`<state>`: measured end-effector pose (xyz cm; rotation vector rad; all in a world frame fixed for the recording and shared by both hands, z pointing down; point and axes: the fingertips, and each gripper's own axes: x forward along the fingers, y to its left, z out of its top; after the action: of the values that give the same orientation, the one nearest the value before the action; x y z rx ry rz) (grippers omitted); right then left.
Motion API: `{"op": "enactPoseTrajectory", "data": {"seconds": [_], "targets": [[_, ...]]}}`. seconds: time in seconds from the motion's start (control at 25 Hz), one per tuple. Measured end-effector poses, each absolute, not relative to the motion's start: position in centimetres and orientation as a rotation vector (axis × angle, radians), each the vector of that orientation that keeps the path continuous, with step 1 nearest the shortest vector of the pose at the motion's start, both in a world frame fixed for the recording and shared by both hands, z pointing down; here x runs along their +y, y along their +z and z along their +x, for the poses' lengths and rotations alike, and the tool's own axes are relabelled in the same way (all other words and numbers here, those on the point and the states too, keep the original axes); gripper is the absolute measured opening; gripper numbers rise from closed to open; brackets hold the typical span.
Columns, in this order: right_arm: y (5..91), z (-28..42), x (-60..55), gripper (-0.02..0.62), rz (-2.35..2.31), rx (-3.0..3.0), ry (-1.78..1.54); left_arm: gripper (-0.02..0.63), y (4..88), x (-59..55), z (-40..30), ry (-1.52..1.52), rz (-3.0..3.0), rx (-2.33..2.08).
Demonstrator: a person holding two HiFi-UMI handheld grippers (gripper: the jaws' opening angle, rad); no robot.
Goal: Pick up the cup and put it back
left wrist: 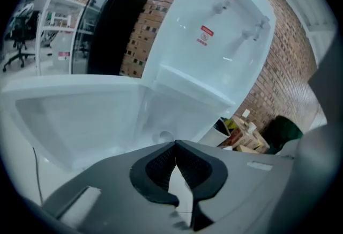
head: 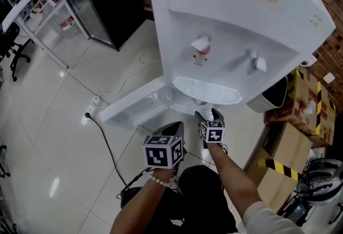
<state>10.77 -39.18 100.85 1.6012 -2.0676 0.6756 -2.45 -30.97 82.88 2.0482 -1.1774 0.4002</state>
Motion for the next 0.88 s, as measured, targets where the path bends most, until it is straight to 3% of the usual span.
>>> {"op": "enactPoseTrajectory", "data": {"seconds": [0.4,0.76,0.88], "targets": [[107.3,10.8,-44.8,0.365,1.661,-2.037,0.602,0.000,77.2,-32.3,-3.4,0.222,2.122,-1.168],[107.5,10.2,-47.2,0.361,1.653,-2.042,0.489,0.000,74.7,-32.2,-3.2,0.053,2.102,-1.122],[107.2,9.9,-47.4,0.327,1.640,-2.052,0.470,0.000,74.9,-32.1,-2.9,0.069,2.108,-1.119]]}}
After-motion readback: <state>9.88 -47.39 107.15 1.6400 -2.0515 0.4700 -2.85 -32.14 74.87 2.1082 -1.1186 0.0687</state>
